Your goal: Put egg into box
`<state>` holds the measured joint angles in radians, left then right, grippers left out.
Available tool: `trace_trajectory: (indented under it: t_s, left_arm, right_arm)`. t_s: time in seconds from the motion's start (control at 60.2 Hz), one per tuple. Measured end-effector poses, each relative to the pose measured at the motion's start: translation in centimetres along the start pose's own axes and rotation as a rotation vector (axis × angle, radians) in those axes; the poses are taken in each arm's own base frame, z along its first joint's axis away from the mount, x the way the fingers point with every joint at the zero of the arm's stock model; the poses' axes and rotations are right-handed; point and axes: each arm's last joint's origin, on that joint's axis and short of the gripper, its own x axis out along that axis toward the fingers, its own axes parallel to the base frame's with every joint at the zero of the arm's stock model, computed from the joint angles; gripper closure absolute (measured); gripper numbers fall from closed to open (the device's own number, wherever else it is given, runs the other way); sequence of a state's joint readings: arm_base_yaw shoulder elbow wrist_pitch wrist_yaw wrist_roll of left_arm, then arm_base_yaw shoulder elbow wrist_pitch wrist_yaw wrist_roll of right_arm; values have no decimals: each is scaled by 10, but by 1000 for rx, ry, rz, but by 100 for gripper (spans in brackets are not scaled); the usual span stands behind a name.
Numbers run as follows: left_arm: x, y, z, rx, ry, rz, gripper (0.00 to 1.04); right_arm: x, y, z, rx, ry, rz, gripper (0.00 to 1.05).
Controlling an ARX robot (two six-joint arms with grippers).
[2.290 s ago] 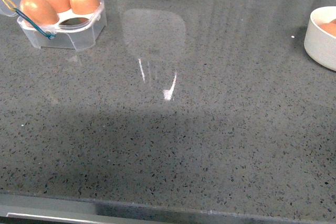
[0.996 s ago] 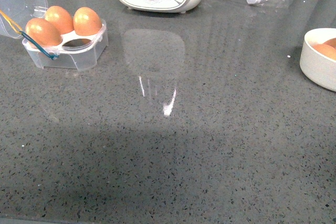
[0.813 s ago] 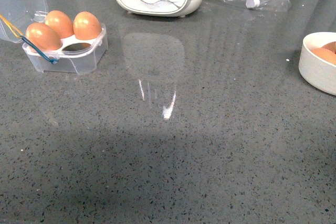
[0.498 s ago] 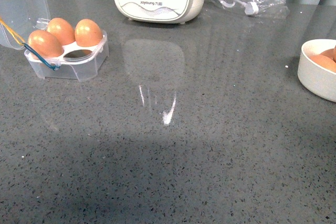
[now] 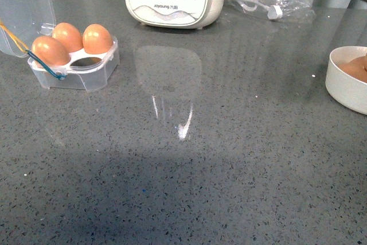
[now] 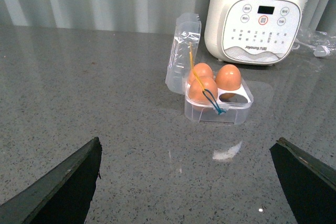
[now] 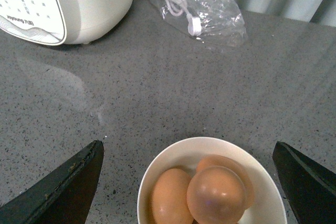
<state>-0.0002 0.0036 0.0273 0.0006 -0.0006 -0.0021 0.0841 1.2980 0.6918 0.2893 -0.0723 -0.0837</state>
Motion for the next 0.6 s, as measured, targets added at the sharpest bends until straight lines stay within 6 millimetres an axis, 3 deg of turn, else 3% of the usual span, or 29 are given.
trace_trajectory:
  t_s: [0.249,0.598]
  left_arm:
    - [0,0,0,0,0,0,7]
    - [0,0,0,0,0,0,7]
  right_arm:
    - [20,-2,-12,25,76,3,7]
    - [31,-12,-27,94,121,14,7]
